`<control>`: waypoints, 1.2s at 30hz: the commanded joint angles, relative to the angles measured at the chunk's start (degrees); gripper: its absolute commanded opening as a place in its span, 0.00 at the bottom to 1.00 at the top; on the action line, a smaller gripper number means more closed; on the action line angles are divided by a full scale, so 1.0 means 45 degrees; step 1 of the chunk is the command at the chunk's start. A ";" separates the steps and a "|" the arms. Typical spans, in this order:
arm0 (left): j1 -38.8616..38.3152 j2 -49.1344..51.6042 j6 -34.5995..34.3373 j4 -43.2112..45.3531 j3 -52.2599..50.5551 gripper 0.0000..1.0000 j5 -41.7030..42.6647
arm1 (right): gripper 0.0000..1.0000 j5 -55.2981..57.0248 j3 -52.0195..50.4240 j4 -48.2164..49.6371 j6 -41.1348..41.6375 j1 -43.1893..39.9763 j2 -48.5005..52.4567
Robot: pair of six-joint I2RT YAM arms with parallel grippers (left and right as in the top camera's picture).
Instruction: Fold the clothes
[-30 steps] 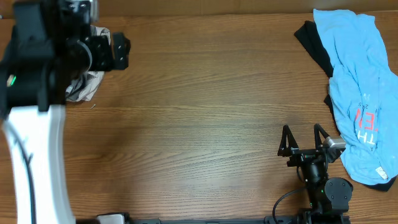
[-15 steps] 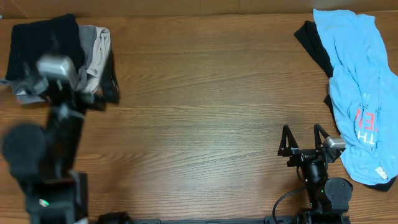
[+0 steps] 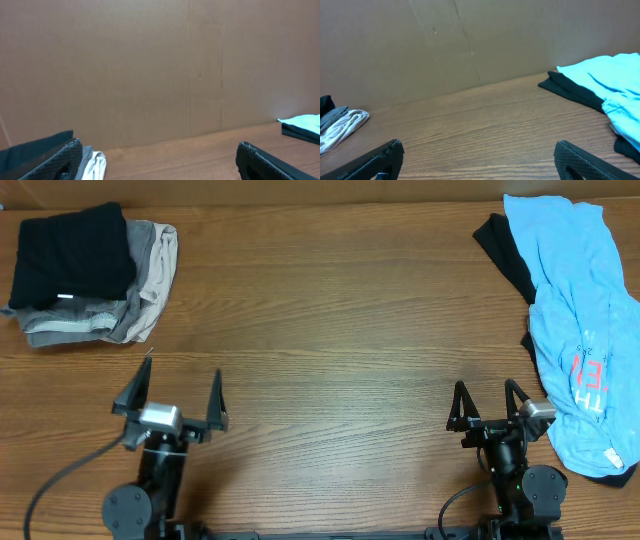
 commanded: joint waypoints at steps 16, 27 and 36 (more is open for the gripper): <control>0.0019 -0.2584 0.0044 0.0228 -0.2458 1.00 -0.0053 | 1.00 -0.0024 -0.0136 0.0044 0.0000 -0.0034 -0.0151; 0.0019 -0.2589 0.0044 -0.1622 -0.2463 1.00 -0.0272 | 1.00 -0.0024 -0.0136 0.0044 0.0000 -0.0034 -0.0151; 0.0019 -0.2589 0.0039 -0.3667 -0.2463 1.00 -0.0272 | 1.00 -0.0024 -0.0136 0.0044 0.0005 -0.0034 -0.0151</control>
